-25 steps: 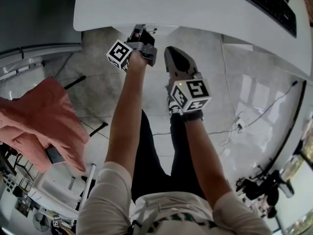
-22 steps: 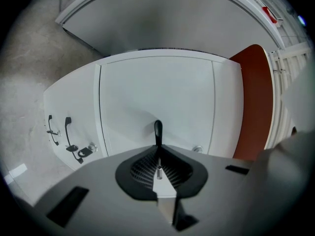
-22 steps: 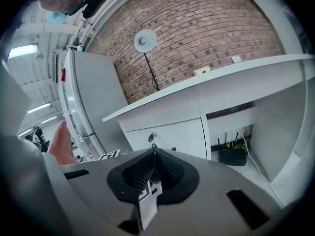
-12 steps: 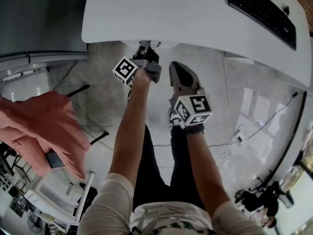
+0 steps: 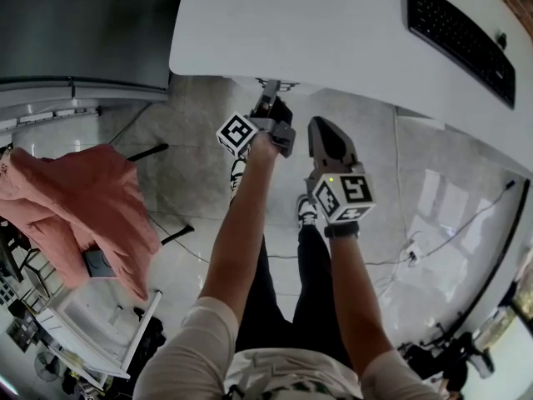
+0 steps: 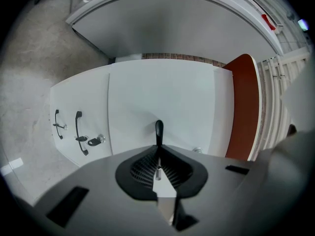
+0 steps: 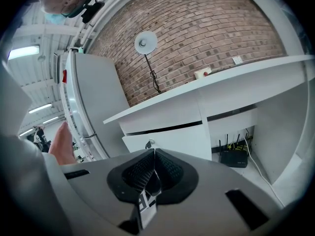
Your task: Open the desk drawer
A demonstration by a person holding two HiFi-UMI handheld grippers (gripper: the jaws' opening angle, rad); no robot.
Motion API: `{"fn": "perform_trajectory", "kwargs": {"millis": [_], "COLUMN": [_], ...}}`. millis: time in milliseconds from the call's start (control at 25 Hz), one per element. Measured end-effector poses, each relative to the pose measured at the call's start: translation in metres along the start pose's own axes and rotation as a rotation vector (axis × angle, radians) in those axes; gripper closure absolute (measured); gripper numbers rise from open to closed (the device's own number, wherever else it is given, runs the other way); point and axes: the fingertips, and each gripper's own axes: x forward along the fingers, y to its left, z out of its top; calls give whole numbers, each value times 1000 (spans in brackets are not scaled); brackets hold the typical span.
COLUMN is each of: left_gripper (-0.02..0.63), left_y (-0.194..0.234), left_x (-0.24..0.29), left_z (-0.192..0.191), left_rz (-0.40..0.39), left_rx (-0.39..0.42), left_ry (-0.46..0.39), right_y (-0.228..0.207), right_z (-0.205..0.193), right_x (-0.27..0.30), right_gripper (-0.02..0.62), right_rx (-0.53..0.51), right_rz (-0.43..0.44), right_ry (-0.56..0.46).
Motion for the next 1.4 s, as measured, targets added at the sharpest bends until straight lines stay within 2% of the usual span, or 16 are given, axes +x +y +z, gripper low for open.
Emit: {"fn": "perform_trajectory", "kwargs": {"millis": [120,280,520,880,1400], "left_gripper": [589,589,591,591,591], "left_y": [2,1,2,4,6], "left_x": [-4,-15,-23,-31,-59], "left_z": [1,-3,-5,-7,-18], "left_rz": [26,27,7,29,65], "left_rx": [6,-20,-16,-36,-22], "left_ry": [10,2,-10,-20,-17], "right_y": [6,11,11,11,10], "right_z": [1,3,0,-2,4], "right_x": [2,4,9,8,-4], "right_gripper": [594,594,594,594,594], "right_rx": [-4,11,0,7,14], "right_rz": [3,-2,5,4,-3], "right_ry": [4,-1,5,4,-6]}}
